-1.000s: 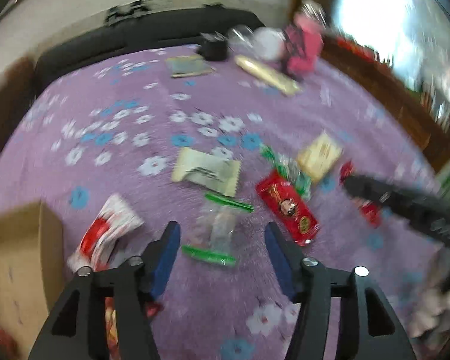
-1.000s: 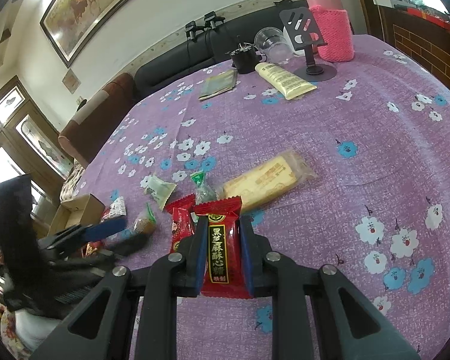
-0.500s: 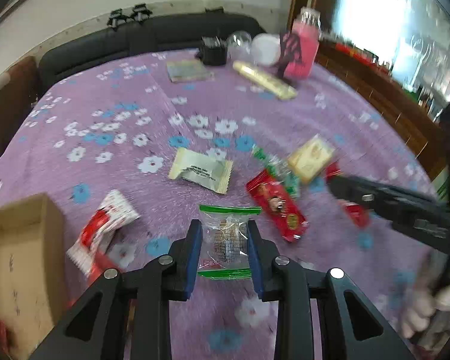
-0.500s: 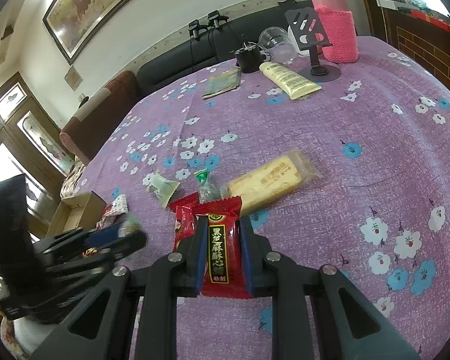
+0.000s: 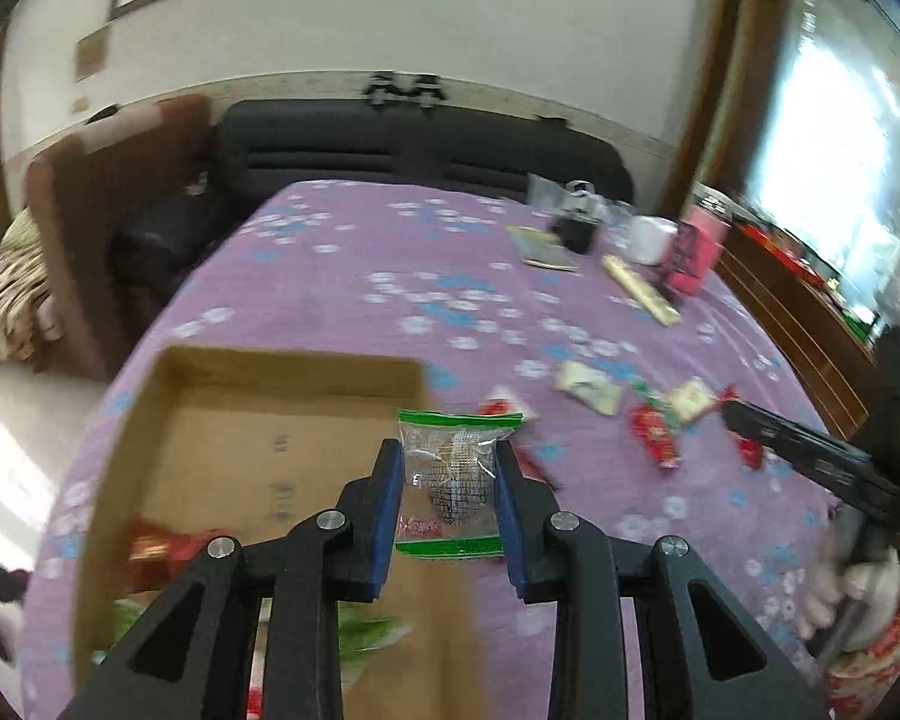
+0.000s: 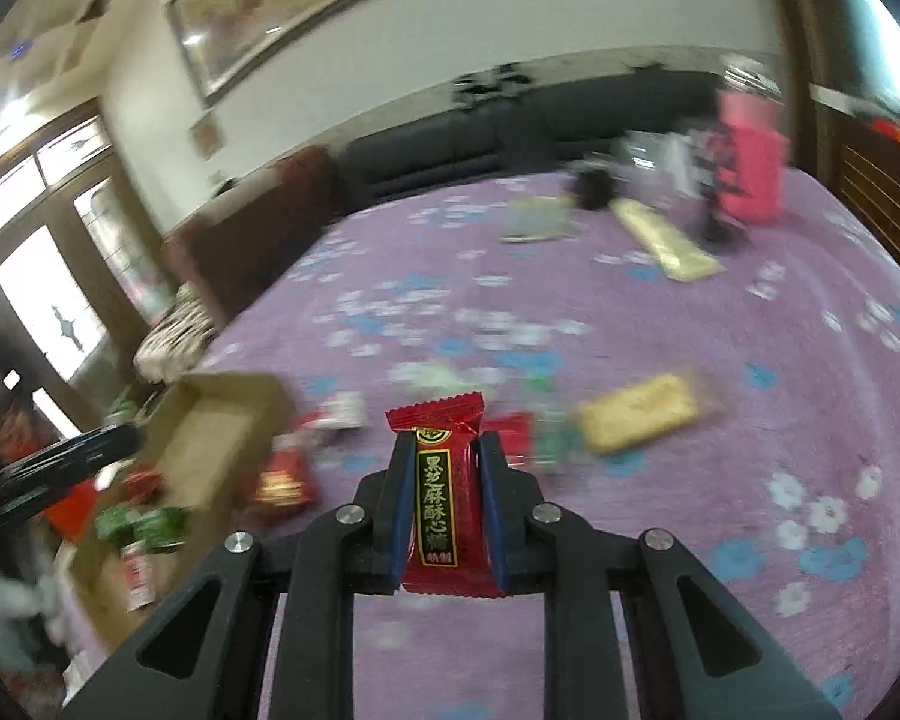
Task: Organize snacks
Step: 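Carry the nut bag with the left tool while the right tool carries the red bar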
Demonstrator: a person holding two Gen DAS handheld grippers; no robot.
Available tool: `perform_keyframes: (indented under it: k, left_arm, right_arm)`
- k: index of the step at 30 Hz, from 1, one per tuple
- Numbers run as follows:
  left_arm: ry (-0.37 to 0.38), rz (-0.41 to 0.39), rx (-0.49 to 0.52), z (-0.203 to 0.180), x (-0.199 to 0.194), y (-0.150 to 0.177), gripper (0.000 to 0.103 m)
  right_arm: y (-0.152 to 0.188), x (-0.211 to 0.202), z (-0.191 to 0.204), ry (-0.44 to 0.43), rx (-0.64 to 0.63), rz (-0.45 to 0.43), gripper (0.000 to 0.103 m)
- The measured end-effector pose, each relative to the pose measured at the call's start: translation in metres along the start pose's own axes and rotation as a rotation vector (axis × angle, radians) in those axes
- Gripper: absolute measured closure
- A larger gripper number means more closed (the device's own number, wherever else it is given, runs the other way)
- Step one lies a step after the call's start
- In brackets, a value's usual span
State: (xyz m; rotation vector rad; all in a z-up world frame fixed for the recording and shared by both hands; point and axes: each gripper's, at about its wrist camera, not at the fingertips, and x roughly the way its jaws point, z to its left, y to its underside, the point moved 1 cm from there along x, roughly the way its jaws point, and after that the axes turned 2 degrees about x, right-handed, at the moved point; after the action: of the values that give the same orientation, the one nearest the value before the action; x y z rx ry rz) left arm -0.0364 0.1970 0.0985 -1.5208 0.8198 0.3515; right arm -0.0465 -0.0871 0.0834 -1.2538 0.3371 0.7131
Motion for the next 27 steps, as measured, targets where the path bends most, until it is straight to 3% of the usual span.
perform_keyframes:
  k: [7,13,18,20,24,27]
  left_arm:
    - [-0.095,0.061,-0.083,0.072,0.014,0.006,0.072]
    - [-0.121,0.113,-0.177,0.113,0.036,0.014,0.072]
    - [-0.082,0.100,-0.238,0.125,0.035,0.022,0.067]
    - [-0.076,0.079,-0.247,0.127,0.028,0.023,0.058]
    - [-0.084,0.032,-0.240,0.122,0.012,0.023,0.049]
    - [-0.071,-0.034,-0.242,0.112,-0.006,0.021,0.035]
  right_arm:
    - [-0.007,0.031,0.114,-0.167,-0.141,0.133,0.083]
    - [0.010,0.094,0.198,-0.169,-0.254,0.262,0.083]
    - [0.032,0.130,0.226,-0.108,-0.329,0.304,0.083]
    - [0.037,0.138,0.230,-0.090,-0.338,0.306,0.082]
    - [0.039,0.135,0.230,-0.091,-0.340,0.288,0.078]
    - [0.034,0.123,0.220,-0.113,-0.304,0.263,0.075]
